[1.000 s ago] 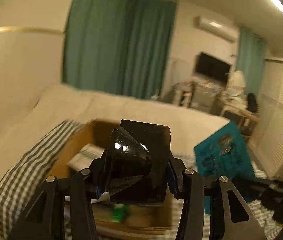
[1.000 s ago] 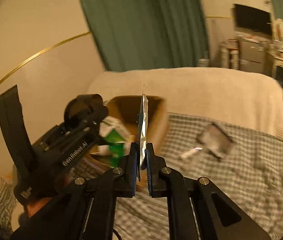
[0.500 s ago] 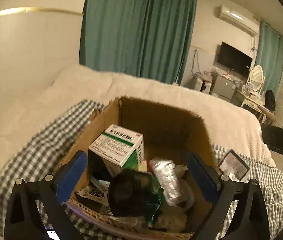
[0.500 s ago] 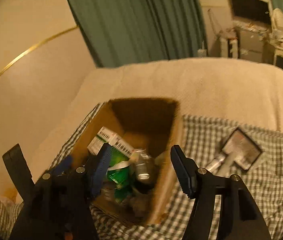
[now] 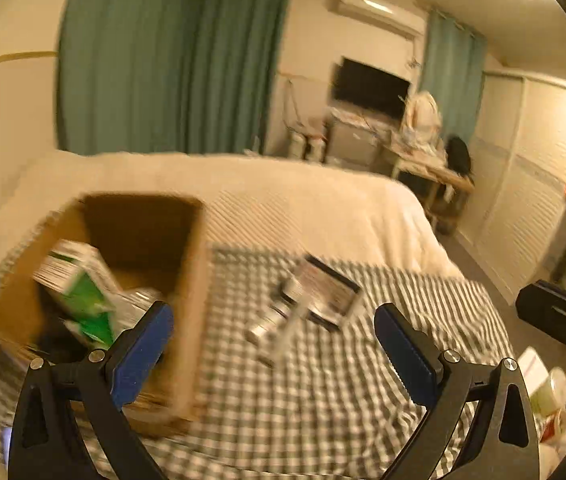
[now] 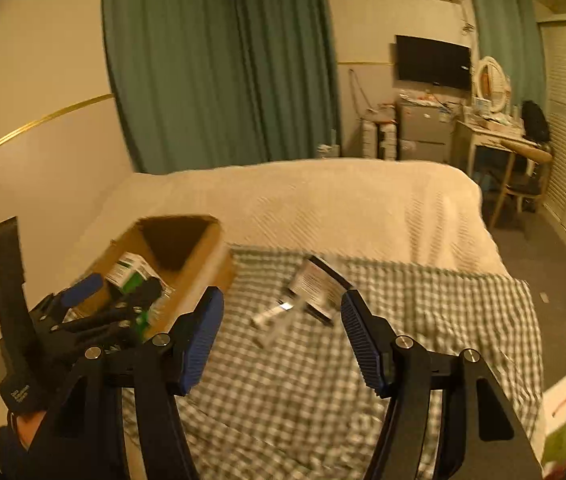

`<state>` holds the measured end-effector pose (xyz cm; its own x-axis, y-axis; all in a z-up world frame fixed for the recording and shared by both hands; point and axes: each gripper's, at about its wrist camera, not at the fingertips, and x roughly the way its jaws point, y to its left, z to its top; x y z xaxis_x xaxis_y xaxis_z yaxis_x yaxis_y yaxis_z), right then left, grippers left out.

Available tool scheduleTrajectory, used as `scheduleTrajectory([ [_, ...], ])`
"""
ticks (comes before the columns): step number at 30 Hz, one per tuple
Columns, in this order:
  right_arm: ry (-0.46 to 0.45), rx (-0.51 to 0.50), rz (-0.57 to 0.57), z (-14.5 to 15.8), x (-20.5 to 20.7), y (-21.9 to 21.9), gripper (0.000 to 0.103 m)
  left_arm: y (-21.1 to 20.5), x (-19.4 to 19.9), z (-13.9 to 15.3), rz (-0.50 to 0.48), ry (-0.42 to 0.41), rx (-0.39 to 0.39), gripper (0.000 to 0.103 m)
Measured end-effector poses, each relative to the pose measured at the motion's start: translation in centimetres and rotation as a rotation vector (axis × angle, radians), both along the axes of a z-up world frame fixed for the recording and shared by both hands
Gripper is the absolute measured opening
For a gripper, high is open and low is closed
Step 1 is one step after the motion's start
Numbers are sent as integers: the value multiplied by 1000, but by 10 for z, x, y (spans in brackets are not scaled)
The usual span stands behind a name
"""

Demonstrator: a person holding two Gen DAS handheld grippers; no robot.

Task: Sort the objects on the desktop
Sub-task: 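Grasp the white plastic stick with the left tool while the right tool grasps the black-framed packet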

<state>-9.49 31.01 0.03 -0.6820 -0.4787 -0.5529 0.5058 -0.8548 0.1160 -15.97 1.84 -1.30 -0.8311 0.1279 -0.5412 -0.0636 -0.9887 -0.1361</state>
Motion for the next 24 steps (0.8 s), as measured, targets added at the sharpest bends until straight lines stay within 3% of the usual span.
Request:
scheduleTrajectory([
  [3, -25, 5, -28, -22, -9, 20, 61, 23, -17, -36, 9, -51, -32, 103],
  [6, -75, -7, -36, -50, -28, 31, 61, 30, -38, -73, 3, -109, -9, 103],
  [10, -126, -12, -33, -88, -58, 35, 61, 34, -71, -117, -3, -172, -33, 91],
  [14, -188, -12, -24, -126, -102, 31, 61, 36, -99, -149, -4, -223, -28, 78],
  [19, -233, 7, 1, -165, -160, 10, 61, 39, -125, -172, -20, -265, -17, 77],
  [21, -239, 25, 13, -177, -182, -3, 61, 41, -131, -176, -25, -265, -29, 66],
  [22, -249, 33, 15, -185, -195, -11, 61, 41, -133, -177, -31, -268, -36, 36],
  [23, -257, 33, 17, -190, -204, -16, 61, 41, -136, -178, -39, -280, -40, 25],
  [24, -263, 28, 16, -194, -213, -20, 60, 39, -137, -179, -46, -287, -31, 24],
])
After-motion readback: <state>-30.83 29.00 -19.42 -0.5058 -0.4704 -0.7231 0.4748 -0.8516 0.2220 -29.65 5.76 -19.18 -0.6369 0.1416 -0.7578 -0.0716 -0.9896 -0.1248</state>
